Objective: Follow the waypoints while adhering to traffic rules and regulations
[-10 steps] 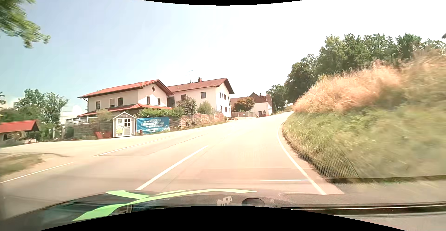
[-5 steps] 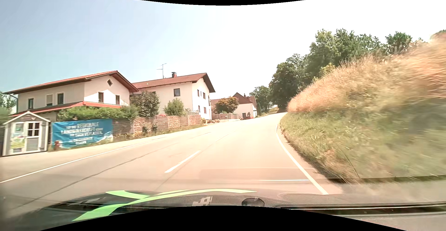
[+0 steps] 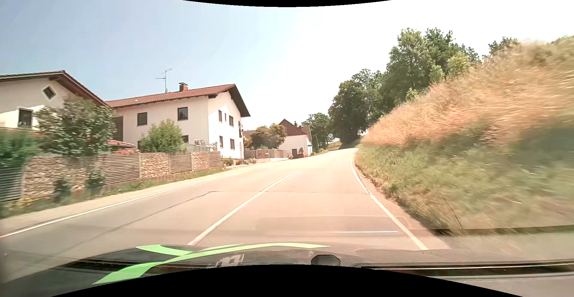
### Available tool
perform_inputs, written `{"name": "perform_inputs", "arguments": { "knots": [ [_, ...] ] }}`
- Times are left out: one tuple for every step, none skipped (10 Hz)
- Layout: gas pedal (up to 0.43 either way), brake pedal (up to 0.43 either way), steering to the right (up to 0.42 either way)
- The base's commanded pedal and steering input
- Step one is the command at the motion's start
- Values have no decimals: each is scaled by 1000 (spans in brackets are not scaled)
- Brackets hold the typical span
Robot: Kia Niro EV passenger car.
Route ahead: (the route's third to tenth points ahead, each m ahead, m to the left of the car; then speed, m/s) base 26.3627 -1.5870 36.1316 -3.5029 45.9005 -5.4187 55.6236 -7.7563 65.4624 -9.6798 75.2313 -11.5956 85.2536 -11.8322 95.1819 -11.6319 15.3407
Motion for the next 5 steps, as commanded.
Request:
{"name": "perform_inputs", "arguments": {
  "knots": [
    [319, 0, 46],
    [319, 0, 46],
    [331, 0, 47],
    [331, 0, 47],
    [331, 0, 46]
  ]
}}
